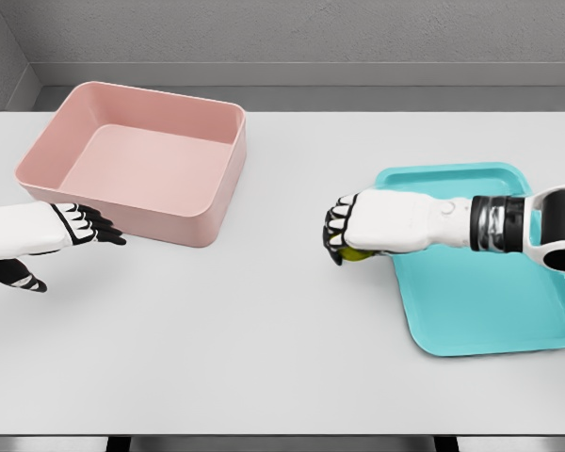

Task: Put the tennis from the blue tray into the pink basket with both arms

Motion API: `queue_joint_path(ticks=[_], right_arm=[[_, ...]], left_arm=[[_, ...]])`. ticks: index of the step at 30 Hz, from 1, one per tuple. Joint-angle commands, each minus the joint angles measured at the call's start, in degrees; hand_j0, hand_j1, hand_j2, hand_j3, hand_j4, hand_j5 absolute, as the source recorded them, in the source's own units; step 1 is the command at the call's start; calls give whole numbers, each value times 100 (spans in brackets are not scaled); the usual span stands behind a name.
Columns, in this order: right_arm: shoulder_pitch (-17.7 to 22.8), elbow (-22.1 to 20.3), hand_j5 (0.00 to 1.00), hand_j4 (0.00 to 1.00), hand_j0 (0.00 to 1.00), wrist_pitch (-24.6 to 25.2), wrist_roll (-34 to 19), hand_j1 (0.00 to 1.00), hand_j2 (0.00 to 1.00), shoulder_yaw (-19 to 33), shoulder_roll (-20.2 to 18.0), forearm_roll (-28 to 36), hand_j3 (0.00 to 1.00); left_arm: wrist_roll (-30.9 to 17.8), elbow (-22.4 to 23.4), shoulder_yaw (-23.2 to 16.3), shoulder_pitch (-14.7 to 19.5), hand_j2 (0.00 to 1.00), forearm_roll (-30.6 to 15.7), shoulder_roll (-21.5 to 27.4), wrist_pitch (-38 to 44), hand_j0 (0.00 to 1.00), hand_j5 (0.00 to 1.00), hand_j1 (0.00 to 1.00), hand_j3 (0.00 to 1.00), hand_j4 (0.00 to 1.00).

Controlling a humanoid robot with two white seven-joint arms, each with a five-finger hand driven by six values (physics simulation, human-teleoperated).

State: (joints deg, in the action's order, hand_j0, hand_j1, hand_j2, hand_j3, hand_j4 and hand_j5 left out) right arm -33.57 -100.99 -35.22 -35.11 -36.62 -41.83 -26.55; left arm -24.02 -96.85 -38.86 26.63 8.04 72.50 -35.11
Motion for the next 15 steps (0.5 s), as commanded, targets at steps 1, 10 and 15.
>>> queue_joint_path(ticks=[1,10,15], right_arm=[[0,-17,44,44,44,22,11,44,44,-91,324,1,44],[-26,-17,44,44,44,22,11,44,44,-566,1062,-43,44],[-79,18,44,44,44,22,11,44,44,-768,1537,-333,44]], left_arm=[[3,0,1,0,100,-31,1,11,100,100,100,100,100],[-6,0,-8,0,100,-22,1,11,100,100,100,100,100],[-6,0,-8,0,100,-22,1,11,100,100,100,100,100]])
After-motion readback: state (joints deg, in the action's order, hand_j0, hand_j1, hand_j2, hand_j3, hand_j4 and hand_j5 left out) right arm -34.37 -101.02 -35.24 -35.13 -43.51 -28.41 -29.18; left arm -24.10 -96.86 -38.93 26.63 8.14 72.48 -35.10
